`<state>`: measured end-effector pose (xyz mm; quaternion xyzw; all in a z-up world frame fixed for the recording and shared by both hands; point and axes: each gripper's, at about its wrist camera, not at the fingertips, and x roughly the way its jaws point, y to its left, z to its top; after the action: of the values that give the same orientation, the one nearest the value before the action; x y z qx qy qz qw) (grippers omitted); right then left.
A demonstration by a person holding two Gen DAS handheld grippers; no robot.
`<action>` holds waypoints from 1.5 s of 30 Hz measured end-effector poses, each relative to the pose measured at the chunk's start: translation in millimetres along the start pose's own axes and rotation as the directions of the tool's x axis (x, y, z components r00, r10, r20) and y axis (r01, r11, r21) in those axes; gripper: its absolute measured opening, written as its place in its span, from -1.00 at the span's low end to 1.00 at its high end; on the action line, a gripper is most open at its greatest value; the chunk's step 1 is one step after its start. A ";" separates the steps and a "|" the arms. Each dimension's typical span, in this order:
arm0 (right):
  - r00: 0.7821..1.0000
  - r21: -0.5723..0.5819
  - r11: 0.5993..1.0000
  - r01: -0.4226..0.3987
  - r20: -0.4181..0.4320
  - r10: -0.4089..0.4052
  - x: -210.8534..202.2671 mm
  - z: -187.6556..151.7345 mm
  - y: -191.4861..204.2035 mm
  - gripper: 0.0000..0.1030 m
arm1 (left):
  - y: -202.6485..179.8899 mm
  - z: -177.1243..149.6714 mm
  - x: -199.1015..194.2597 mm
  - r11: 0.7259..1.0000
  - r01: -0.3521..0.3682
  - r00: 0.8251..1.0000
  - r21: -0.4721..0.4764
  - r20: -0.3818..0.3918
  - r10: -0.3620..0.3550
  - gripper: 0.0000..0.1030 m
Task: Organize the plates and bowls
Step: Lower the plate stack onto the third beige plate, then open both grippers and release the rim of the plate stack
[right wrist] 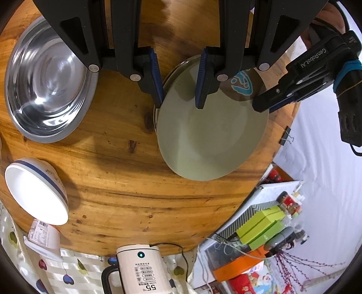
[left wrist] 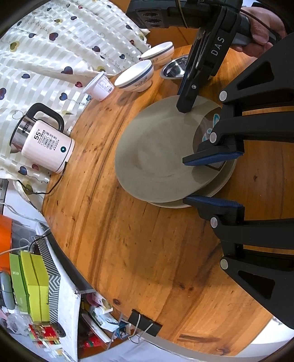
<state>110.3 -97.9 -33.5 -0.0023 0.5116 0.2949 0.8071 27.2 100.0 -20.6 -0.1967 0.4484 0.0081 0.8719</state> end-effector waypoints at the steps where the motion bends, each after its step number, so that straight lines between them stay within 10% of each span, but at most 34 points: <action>1: 1.000 -0.003 1.000 0.002 0.000 -0.002 0.2 0.1 0.8 -0.47 | -0.3 -0.5 0.0 1.000 -0.003 1.000 0.002 0.001 0.003 -0.46; 45: 0.987 -0.158 0.974 0.160 0.031 -0.157 2.8 -9.2 26.1 -0.27 | -9.8 -6.7 1.1 0.997 -0.068 0.998 0.044 0.007 0.068 -0.34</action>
<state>91.1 -77.9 -32.4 -0.1051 0.4772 0.2695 0.8298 24.5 88.4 -21.6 -0.1619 0.4524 0.0286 0.8765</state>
